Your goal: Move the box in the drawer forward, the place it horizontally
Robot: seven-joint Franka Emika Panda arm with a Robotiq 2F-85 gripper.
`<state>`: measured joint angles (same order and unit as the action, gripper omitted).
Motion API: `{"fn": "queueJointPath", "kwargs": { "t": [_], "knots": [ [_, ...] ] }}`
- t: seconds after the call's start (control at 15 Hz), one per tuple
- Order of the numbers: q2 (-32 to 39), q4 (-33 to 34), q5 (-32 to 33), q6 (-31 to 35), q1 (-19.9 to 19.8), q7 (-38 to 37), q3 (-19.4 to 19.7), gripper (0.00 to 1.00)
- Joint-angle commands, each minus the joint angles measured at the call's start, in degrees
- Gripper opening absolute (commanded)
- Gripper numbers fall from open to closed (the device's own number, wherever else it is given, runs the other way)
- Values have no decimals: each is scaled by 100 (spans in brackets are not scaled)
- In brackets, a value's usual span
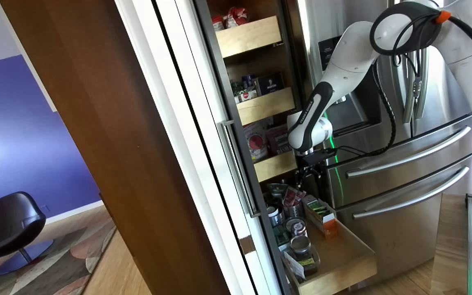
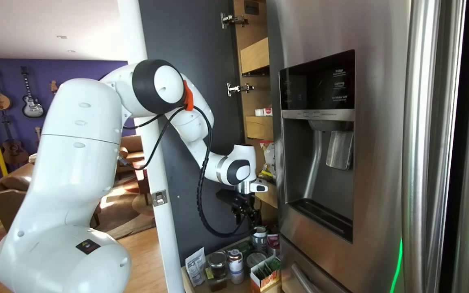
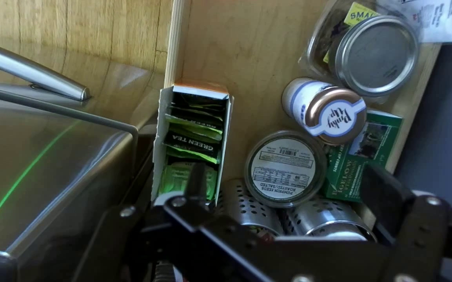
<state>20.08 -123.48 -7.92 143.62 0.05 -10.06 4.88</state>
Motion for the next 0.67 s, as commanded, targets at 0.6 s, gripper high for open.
{"fn": "queueJointPath", "kwargs": {
  "t": [0.6],
  "knots": [
    [592, 237, 101, 77, 100, -470, -49, 100]
  ]
}}
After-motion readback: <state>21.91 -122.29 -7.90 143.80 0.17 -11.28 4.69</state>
